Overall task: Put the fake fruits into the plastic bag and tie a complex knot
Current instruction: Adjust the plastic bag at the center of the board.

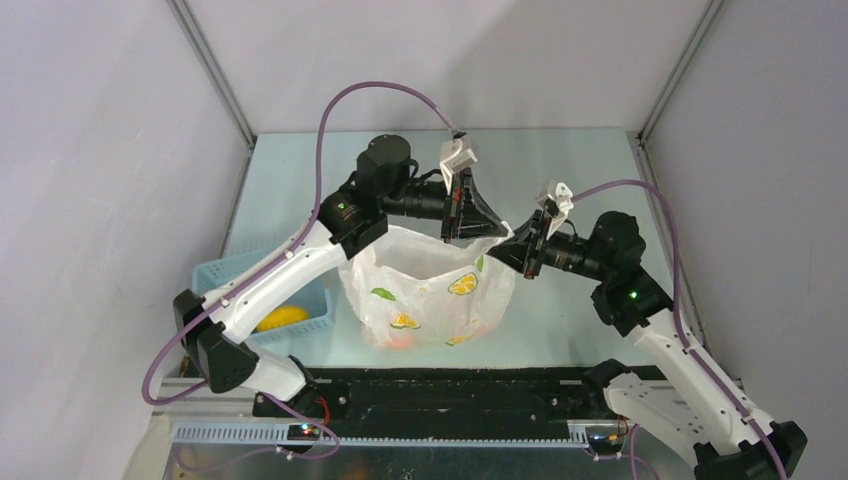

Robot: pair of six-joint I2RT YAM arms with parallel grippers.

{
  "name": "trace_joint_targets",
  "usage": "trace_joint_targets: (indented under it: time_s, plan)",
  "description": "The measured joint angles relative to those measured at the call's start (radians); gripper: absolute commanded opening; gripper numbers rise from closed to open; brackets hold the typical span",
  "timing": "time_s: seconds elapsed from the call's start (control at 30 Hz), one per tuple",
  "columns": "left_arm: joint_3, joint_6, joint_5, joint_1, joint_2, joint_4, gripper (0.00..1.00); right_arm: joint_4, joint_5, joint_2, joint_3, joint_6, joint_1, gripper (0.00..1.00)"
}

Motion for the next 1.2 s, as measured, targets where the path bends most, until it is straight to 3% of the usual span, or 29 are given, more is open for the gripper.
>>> trace_joint_targets:
  time_s: [0.03,0.07,0.1,0.17,0.4,0.8,1.0,1.2]
  plan:
    - [0.0,0.0,-0.003,0.002,0.0,0.0,0.27,0.003,0.013,-0.005,-0.006,0.007,0.006,0.0]
    - [0.0,0.0,-0.007,0.003,-0.001,0.0,0.41,0.004,0.022,-0.01,-0.01,0.008,0.008,0.0]
    - [-0.001,-0.002,-0.014,0.006,-0.003,0.0,0.69,0.004,0.032,-0.015,-0.015,0.007,0.01,0.0]
    - [-0.006,0.008,-0.026,0.016,-0.013,-0.004,0.95,0.002,0.053,-0.027,-0.024,0.005,0.01,0.0]
    - [-0.011,0.055,-0.111,0.122,-0.122,-0.113,1.0,0.003,0.089,-0.039,-0.026,-0.014,-0.01,0.0]
    - [-0.084,0.125,-0.24,0.44,-0.405,-0.285,0.99,0.03,0.071,-0.024,-0.026,-0.02,-0.114,0.0]
    - [-0.211,0.11,-0.193,0.599,-0.5,-0.274,0.99,0.036,0.04,-0.007,-0.027,-0.02,-0.15,0.0]
    - [-0.381,0.054,-0.038,0.719,-0.573,-0.179,0.99,0.042,0.016,-0.006,-0.027,-0.02,-0.159,0.0]
